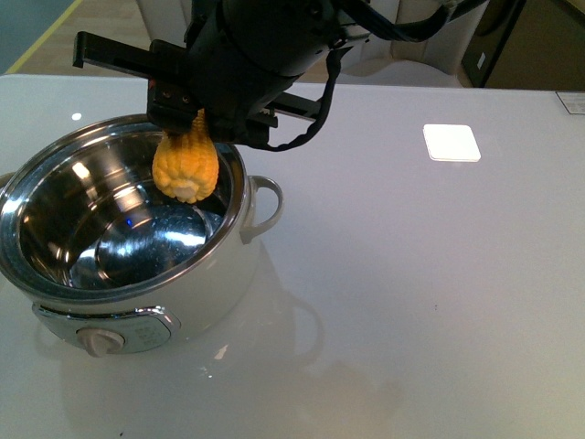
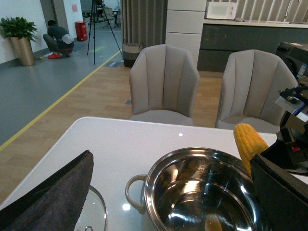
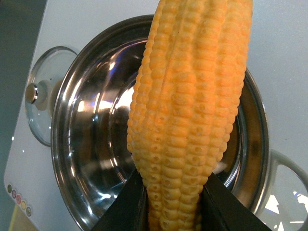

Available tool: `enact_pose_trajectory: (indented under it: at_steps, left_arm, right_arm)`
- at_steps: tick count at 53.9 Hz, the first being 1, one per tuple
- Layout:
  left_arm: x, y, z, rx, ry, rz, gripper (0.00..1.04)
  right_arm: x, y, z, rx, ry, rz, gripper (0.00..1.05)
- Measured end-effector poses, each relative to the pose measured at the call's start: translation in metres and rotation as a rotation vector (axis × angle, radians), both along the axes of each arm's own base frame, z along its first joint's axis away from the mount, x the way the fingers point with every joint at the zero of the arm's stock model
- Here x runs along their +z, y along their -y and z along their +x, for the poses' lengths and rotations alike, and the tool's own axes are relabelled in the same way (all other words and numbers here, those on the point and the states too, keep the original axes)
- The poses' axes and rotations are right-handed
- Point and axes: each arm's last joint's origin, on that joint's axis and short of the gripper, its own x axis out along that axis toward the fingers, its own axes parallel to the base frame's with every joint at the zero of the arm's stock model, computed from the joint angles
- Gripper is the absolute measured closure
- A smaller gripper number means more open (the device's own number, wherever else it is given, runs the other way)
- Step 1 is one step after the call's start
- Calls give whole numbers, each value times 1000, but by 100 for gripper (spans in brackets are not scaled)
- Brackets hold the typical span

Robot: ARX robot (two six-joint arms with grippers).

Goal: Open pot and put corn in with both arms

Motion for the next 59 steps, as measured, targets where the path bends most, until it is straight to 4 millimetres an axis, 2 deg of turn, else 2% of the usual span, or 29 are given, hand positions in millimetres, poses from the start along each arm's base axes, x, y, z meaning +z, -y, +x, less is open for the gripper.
enact_pose_trajectory:
  at_steps: [28,30,31,37,44,51,56,59]
  left_arm:
    - [0,0,0,0,0,0,7]
    - [0,0,0,0,0,0,7]
    - [0,0,0,0,0,0,7]
    - [0,0,0,0,0,0,7]
    - [0,0,0,0,0,0,7]
    - [0,0,0,0,0,0,7]
    - [0,0,0,0,0,0,7]
    - [0,0,0,0,0,0,7]
  right_arm:
    - [-15,-58,8,55,-35,-69,89]
    - [-14,-59,10,56,-30,-73,82]
    - [-13,-60,11,56,-24,-78,75]
    - [-12,-61,11,63,-15,-90,50]
    - [-19,-57,9,58,-21,-90,25]
    - [-22,-49,7,37,-38,-72,8]
    - [-19,-37,8,5,-46,-41,9]
    - [-9,-21,11,-38,-41,-1,9]
